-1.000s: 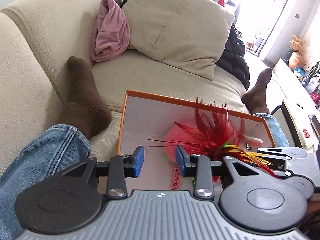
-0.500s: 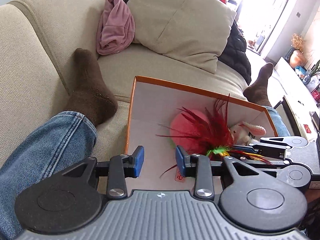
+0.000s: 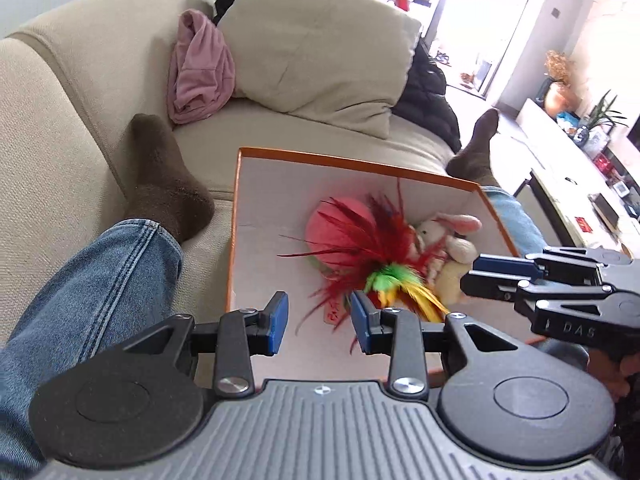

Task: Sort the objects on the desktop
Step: 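Withdraw both tools from the box toward the items lying in front of it, then grasp the brown cardboard block with the left gripper while the right grasps the dark grey box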

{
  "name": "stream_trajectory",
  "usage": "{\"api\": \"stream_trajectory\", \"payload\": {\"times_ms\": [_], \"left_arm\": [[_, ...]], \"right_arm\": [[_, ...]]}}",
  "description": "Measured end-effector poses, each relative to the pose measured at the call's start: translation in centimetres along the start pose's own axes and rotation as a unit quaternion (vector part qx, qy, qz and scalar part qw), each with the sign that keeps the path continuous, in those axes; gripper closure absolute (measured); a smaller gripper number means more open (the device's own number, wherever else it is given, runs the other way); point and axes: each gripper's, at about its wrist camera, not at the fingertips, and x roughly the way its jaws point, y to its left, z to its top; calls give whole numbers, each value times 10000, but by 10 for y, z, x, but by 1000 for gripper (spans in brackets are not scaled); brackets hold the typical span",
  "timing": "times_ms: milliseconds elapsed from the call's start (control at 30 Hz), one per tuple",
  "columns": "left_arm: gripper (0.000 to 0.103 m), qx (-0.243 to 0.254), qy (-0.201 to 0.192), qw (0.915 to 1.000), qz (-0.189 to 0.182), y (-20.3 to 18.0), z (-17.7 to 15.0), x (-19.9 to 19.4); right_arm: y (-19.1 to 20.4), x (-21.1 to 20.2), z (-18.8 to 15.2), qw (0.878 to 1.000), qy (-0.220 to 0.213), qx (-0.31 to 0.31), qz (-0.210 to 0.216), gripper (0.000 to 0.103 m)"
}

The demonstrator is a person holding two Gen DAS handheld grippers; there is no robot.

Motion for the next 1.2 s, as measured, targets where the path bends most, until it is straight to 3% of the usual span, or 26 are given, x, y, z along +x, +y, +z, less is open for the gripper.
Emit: {"api": "stream_trajectory", "payload": {"times_ms": [133,267,433,567,667,967,1200], "left_arm": [[63,168,91,9997,-160,-9,-18,-17],[63,391,425,9978,-336,-20,-45,-24],[63,621,1186,9894,-558,-31,-85,-11],[48,664,1894,9764,-793,-42,-116,7],[41,831,2282,9674,-719,-56,-131,19],[38,1563,2978,9414,-255,-88,-159,50],[30,1604,3134,9350,-433,-97,-167,61]], "right_arm": [[17,-28,-9,9995,-258,-65,171,73],[35,-47,-21,9990,-254,-183,322,73],[48,-44,-50,9979,419,-212,434,73],[52,-35,-79,9950,928,-132,348,72],[46,-36,-92,9946,1005,143,197,72],[33,-54,-105,9949,874,509,31,71],[21,-66,-119,9933,806,820,-146,70]]}}
